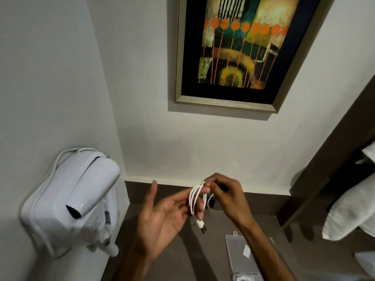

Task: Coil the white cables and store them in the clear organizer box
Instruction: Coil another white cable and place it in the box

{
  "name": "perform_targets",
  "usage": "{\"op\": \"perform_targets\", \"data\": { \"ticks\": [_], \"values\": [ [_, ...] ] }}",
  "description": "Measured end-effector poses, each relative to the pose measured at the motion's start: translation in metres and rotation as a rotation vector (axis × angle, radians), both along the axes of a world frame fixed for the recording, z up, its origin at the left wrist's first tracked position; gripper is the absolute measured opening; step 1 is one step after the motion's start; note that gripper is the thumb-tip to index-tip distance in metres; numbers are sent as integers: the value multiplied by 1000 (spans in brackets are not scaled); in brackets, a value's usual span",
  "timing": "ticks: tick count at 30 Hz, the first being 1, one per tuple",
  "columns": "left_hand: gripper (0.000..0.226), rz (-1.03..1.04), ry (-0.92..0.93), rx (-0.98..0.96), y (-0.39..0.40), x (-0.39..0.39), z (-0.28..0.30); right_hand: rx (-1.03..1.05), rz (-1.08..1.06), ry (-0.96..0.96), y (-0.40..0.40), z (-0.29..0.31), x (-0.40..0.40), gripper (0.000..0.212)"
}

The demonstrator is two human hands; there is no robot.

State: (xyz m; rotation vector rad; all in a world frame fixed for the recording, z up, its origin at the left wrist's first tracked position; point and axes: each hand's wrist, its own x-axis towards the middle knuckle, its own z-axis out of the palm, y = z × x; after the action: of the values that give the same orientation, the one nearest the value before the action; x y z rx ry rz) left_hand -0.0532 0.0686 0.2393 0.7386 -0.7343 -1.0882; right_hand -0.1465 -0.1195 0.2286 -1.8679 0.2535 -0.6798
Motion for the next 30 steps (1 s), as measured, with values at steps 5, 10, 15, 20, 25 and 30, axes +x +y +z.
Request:
{"op": "perform_targets", "data": {
  "ticks": [5, 10, 15, 20, 25, 30],
  "values": [
    [94, 75, 236, -223, 4, 18, 1, 19, 56, 263, 56, -54, -8, 20],
    [84, 552, -301, 192, -7, 41, 0, -417, -14, 516, 90, -36, -30, 22],
    [55, 159, -547, 304, -12, 20, 1, -656, -246, 167, 58, 28, -35, 15],
    [122, 43, -289, 244, -2, -6, 6, -484, -321, 34, 3, 46, -7, 12],
    [115, 21, -8, -23, 4, 8, 4, -130, -184, 113, 26, -23, -1, 30],
    [109, 292, -190, 155, 2, 18, -2, -212, -22, 274, 83, -53, -21, 15]
  ]
}}
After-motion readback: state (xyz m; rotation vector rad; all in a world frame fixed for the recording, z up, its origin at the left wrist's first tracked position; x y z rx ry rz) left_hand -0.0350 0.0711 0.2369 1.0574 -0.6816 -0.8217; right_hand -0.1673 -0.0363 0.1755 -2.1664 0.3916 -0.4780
